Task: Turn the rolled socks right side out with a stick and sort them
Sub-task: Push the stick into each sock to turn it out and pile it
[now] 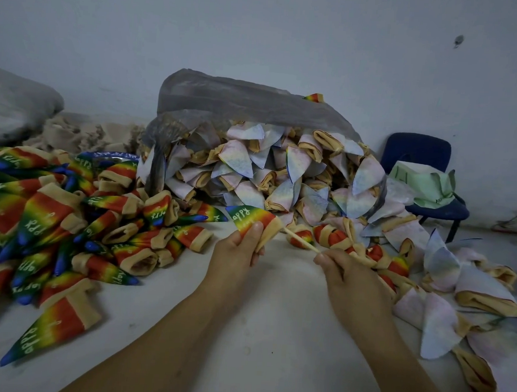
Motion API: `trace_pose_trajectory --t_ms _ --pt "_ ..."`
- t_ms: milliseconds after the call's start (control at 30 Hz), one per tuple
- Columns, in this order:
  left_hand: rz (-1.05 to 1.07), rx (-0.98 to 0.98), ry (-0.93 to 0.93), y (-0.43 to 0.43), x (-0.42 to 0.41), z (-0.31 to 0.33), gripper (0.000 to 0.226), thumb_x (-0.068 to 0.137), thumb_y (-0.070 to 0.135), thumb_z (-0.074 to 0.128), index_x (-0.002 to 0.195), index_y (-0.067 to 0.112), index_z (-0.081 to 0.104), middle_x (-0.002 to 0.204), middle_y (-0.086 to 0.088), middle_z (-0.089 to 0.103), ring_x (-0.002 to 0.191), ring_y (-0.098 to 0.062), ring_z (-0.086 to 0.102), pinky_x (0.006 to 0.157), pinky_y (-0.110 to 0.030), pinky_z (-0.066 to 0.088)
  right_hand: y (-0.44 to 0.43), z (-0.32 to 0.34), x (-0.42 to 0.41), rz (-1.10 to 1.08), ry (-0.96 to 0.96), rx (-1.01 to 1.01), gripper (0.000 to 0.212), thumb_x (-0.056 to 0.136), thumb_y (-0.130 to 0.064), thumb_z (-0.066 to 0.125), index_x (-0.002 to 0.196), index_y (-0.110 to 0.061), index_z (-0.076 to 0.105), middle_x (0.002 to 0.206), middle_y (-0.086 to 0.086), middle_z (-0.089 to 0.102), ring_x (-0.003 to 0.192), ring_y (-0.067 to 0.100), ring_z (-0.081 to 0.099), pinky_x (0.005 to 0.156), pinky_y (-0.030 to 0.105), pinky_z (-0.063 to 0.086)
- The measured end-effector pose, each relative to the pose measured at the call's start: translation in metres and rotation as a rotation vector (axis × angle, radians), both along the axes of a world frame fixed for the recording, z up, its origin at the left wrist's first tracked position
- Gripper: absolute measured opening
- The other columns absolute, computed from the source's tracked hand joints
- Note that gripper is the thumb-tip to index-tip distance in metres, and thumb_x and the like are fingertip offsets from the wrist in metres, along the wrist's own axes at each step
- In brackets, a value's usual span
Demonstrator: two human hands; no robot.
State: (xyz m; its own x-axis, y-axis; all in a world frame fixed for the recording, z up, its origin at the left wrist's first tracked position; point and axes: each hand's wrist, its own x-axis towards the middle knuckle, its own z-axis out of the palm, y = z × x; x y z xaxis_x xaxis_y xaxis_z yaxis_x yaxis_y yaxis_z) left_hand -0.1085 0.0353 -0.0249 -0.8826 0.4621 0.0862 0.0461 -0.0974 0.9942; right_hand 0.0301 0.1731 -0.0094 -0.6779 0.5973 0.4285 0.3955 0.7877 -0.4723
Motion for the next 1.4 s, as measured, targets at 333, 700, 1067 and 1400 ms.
trace_pose_trajectory --t_ms 333,700,1067,1400 --pt "0.092 0.42 -0.379 -0.005 -0.012 0.003 0.011 0.096 0.021 0.062 0.1 0.012 0.066 0.067 0.002 0.062 0.054 -0.006 0.053 0.053 -0.019 0.044 0.019 0.002 0.006 0.087 -0.241 -0.25 0.021 0.091 -0.047 0.051 0.08 -0.029 0.051 0.069 -0.006 0.057 0.062 0.01 0.055 0.052 0.026 0.038" --pt "-0.28 0.041 -0.041 0.008 0.032 0.004 0.015 0.093 0.033 0.065 0.106 0.031 0.072 0.098 0.007 0.076 0.087 -0.009 0.072 0.073 -0.02 0.055 -0.028 0.011 -0.011 0.299 0.388 -0.72 0.004 0.086 -0.034 0.064 0.086 -0.035 0.06 0.077 -0.019 0.066 0.075 -0.017 0.058 0.057 -0.001 0.04" --pt "-0.216 0.146 -0.156 0.004 0.019 0.006 0.033 0.065 0.049 0.076 0.09 0.028 0.079 0.095 -0.003 0.077 0.094 -0.021 0.072 0.086 -0.037 0.058 -0.031 0.004 -0.015 0.329 0.203 -0.505 0.017 0.091 -0.035 0.058 0.086 -0.02 0.064 0.085 -0.003 0.063 0.083 0.013 0.06 0.073 0.03 0.048" --pt "-0.089 -0.078 0.019 0.003 0.013 0.008 0.032 0.092 0.049 0.059 0.076 0.022 0.066 0.067 0.008 0.07 0.068 -0.004 0.066 0.063 -0.016 0.052 -0.033 0.005 -0.017 0.294 0.06 -0.222 0.032 0.094 -0.043 0.046 0.072 -0.02 0.046 0.067 -0.004 0.047 0.062 0.008 0.045 0.056 0.03 0.035"
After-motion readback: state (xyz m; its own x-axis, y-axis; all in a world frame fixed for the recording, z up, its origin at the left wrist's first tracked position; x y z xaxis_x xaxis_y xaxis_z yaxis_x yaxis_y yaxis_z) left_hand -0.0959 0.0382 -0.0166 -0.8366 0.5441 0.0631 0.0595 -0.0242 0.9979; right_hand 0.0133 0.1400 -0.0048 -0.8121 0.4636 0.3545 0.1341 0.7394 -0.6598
